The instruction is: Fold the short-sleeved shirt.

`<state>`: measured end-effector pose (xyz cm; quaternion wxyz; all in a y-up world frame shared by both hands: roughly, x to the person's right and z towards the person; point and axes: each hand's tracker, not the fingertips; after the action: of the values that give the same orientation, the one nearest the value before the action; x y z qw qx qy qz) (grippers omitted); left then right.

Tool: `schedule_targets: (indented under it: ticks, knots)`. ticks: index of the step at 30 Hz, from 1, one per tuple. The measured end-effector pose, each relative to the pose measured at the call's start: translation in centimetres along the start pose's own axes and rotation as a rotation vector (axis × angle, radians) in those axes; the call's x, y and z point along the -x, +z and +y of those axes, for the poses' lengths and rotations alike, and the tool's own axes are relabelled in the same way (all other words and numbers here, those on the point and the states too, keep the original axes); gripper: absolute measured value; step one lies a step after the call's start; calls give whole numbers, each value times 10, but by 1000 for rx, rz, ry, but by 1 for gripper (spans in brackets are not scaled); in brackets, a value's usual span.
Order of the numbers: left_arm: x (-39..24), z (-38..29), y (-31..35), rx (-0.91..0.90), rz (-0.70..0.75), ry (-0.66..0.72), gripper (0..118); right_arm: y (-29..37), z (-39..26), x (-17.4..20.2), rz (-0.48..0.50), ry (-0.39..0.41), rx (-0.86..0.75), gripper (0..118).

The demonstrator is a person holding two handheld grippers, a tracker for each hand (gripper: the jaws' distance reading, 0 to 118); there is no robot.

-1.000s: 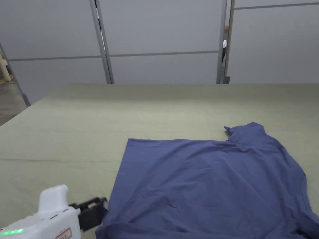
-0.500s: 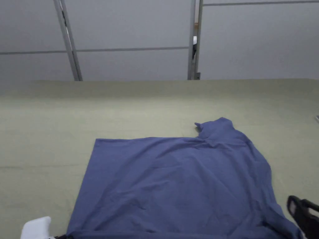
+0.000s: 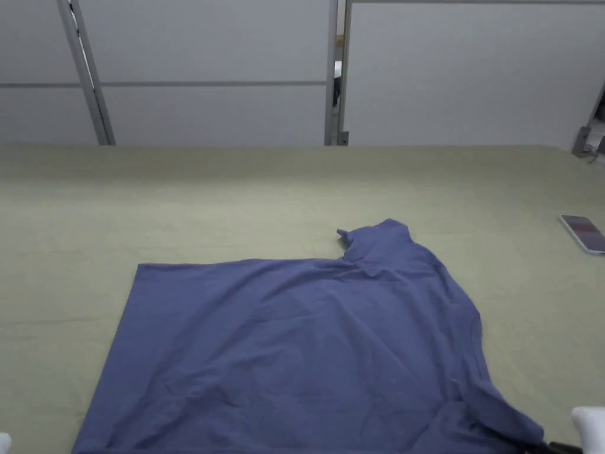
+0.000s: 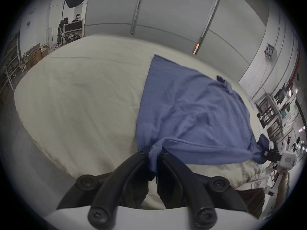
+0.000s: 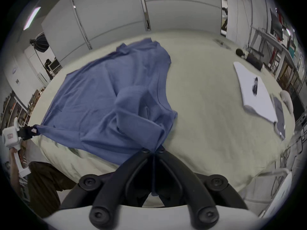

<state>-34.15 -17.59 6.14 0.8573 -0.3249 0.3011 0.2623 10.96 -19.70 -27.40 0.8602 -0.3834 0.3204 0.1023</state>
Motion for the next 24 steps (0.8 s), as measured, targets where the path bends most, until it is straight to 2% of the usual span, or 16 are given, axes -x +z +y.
schedule_targets:
  ticks: [3, 5, 6, 8, 10, 12, 17, 20, 22, 23, 24]
  knots:
    - [1, 26, 6, -51, -23, 6, 7, 20, 33, 37, 32, -21, -125, 4]
    - [-4, 51, 4, -83, -24, -18, 7, 24, 61, 48, 69, -78, -183, 4]
    - [-7, 65, -1, -98, -18, -27, 7, 23, 78, 29, 75, -88, -199, 4]
    - [-17, 96, -25, -99, -3, -32, 7, 7, 104, 32, 61, -73, -208, 4]
    - [-17, 124, -54, -82, -2, -19, 7, -19, 129, 24, 52, -65, -198, 4]
    - [-25, 145, -91, -29, 15, 1, 7, -50, 148, 25, 60, -90, -155, 4]
    - [-26, 168, -173, 87, 119, -16, 7, -126, 172, 30, 58, -95, -20, 4]
    - [-23, 164, -199, 108, 119, 3, 7, -163, 172, 31, -1, -39, 36, 4]
    - [-20, 160, -203, 115, 112, 15, 8, -176, 167, 31, -4, -6, 65, 4]
    - [-27, 153, -192, 103, 105, 22, 11, -177, 165, 31, -9, -4, 60, 4]
    - [-26, 152, -186, 78, 91, 30, 26, -176, 162, 30, -10, -3, 51, 4]
